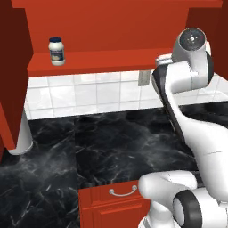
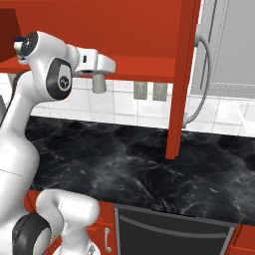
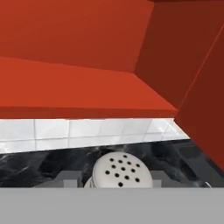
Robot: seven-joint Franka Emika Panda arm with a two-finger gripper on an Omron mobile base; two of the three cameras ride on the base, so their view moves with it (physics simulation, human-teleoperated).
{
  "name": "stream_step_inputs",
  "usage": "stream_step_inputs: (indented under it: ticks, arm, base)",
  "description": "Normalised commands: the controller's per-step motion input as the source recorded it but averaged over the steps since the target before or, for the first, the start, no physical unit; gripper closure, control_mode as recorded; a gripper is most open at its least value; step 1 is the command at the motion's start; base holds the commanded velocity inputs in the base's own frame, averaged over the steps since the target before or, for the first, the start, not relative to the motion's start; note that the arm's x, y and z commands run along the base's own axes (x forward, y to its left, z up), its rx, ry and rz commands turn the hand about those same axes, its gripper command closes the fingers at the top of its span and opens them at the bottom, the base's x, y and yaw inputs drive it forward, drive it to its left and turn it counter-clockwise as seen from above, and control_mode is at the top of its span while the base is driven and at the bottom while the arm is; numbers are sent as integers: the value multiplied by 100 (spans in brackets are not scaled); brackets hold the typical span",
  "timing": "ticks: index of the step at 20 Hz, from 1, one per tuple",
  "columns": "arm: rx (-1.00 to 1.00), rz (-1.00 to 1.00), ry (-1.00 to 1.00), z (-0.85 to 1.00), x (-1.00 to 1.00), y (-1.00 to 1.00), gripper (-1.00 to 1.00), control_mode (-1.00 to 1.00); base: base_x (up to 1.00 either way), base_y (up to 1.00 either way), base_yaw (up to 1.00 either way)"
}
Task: Take 2 condiments from the cabinet and move them on the counter near the stove.Make sure the condiments are lined up with each other, next to each other.
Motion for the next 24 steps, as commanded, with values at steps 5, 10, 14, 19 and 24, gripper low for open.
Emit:
stream_step_inputs:
  ticks: [5,10,14,19,24]
  arm:
    - [0,20,0,-30,-86,-15,100,-100]
    - [0,24,0,-27,-64,-21,100,-100]
    - [0,12,0,-17,-39,0,100,100]
    - [0,0,0,0,0,0,100,100]
    - [0,0,0,0,0,0,100,100]
  base:
    - [0,0,0]
    - [0,0,0]
    - [-45,-2,10]
    - [-85,-24,12]
    - [-74,-26,11]
